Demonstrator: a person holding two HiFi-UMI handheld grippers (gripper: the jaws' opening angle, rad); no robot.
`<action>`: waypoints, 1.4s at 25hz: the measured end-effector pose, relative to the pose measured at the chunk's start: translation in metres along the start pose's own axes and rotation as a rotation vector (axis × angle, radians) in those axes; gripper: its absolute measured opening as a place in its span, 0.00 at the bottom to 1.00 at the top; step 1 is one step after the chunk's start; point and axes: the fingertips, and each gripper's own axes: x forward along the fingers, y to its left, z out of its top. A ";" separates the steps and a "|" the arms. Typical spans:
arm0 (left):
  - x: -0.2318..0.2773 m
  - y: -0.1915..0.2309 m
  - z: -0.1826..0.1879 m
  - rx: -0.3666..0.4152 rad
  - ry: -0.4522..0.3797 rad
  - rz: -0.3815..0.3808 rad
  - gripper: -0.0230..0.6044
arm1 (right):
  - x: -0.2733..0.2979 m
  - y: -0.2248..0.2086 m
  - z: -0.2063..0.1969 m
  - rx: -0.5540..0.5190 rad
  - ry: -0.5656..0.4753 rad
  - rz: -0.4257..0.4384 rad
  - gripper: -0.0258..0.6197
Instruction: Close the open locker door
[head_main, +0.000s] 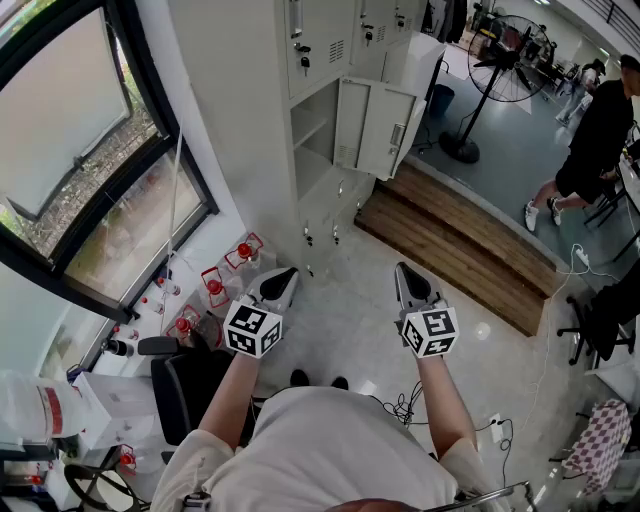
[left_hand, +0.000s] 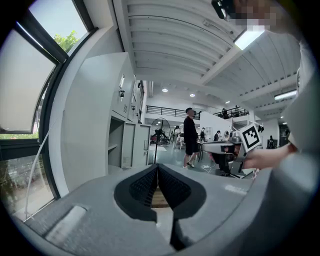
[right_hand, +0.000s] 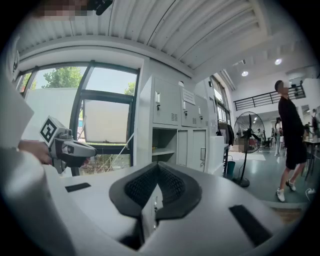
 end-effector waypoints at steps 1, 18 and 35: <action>0.001 0.000 0.000 0.000 0.000 0.000 0.06 | 0.001 -0.001 0.000 0.001 0.000 0.000 0.05; 0.010 -0.003 -0.005 -0.023 0.007 -0.009 0.06 | 0.008 -0.008 -0.008 0.063 -0.006 0.001 0.05; 0.009 -0.013 -0.015 -0.054 0.019 0.005 0.06 | 0.002 -0.016 -0.013 0.078 -0.002 -0.003 0.07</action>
